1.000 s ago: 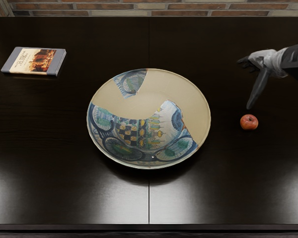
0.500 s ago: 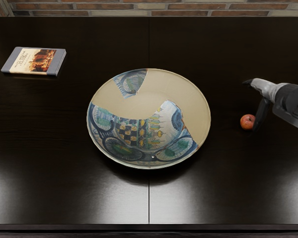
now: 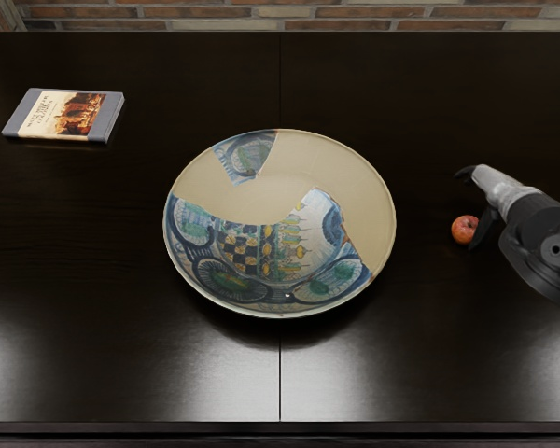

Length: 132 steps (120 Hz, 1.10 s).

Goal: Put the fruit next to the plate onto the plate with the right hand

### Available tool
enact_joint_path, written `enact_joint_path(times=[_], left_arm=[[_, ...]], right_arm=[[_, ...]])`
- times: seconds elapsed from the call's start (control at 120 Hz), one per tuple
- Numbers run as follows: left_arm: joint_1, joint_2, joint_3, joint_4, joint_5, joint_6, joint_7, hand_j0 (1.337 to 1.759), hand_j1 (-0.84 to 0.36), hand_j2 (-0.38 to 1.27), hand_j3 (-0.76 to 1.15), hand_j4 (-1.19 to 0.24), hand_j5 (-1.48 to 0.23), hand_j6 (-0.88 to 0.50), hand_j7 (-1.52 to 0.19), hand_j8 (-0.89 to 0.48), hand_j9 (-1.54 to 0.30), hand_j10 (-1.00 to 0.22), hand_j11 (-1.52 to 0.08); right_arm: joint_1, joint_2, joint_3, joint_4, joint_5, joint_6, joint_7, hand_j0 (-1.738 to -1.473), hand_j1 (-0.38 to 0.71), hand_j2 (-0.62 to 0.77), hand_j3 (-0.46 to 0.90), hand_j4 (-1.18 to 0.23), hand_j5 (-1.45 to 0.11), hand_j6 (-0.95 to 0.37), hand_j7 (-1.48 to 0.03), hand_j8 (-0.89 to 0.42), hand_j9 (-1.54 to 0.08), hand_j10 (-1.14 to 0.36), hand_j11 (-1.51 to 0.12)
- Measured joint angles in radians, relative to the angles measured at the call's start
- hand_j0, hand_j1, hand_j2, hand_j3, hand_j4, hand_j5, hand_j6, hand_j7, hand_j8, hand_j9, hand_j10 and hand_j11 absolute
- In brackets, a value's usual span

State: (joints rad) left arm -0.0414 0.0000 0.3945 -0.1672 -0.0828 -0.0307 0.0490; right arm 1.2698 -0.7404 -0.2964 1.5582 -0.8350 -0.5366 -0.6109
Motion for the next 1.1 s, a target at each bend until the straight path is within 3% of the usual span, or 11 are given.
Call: enact_joint_path(times=[1.1], left_arm=[[-0.015,0.0,0.001,-0.002,-0.001,0.001,0.0,1.658,0.07,0.05,0.0,-0.23,-0.3,-0.23,-0.3,-0.23,-0.3,-0.23,-0.3]], right_arm=[[-0.093,0.041,-0.006,-0.069,-0.066,-0.075,0.0,-1.658,0.05,-0.06,0.0,-0.33,-0.43,-0.33,-0.43,-0.33,-0.43,-0.33,-0.43]])
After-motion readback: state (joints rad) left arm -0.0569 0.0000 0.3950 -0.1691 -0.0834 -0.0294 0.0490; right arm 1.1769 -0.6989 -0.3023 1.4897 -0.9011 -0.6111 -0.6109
